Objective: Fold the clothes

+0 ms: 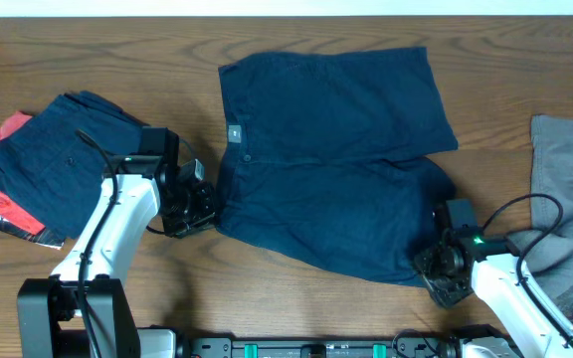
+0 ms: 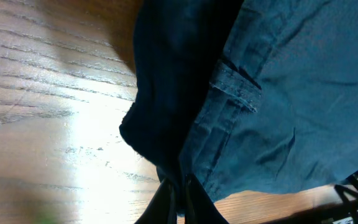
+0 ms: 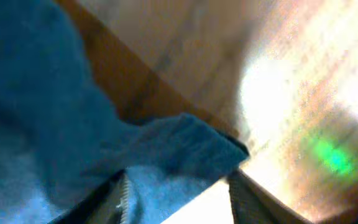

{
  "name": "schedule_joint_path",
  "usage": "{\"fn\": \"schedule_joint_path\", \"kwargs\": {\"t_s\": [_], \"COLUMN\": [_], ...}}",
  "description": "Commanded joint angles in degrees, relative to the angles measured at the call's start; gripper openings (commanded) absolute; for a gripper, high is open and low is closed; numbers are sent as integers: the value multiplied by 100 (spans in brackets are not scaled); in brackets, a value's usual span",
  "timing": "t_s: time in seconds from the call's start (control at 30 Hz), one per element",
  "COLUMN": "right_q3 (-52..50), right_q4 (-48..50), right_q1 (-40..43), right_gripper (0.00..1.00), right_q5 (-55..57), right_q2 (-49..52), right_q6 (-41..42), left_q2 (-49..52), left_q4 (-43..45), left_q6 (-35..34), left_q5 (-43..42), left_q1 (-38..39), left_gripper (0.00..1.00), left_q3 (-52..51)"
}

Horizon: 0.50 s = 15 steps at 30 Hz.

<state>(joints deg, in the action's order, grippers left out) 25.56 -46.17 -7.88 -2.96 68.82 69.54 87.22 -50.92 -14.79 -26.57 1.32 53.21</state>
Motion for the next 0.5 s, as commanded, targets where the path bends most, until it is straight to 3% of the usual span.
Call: {"fn": "schedule_joint_path", "kwargs": {"t_s": [0.0,0.03,0.27,0.47], "right_q3": [-472,-507,-424,769], "right_q4": [426,483,459,-782], "right_q1": [107,107,109,118], "right_gripper": [11,1,1,1], "right_q5": [605,610,568,831], "right_q2": [168,168,133,-330], "right_q6": [109,109,-400,-1051], "left_q2": [-39,-39,-61,-605], "left_q4": [-70,-92,-269,-890], "left_q6": [76,76,114,601], "left_q5": [70,70,20,-144], "left_q1": [-28,-28,-28,-28], "left_gripper": [6,6,6,6], "left_q3": [-39,-37,-35,109]}}
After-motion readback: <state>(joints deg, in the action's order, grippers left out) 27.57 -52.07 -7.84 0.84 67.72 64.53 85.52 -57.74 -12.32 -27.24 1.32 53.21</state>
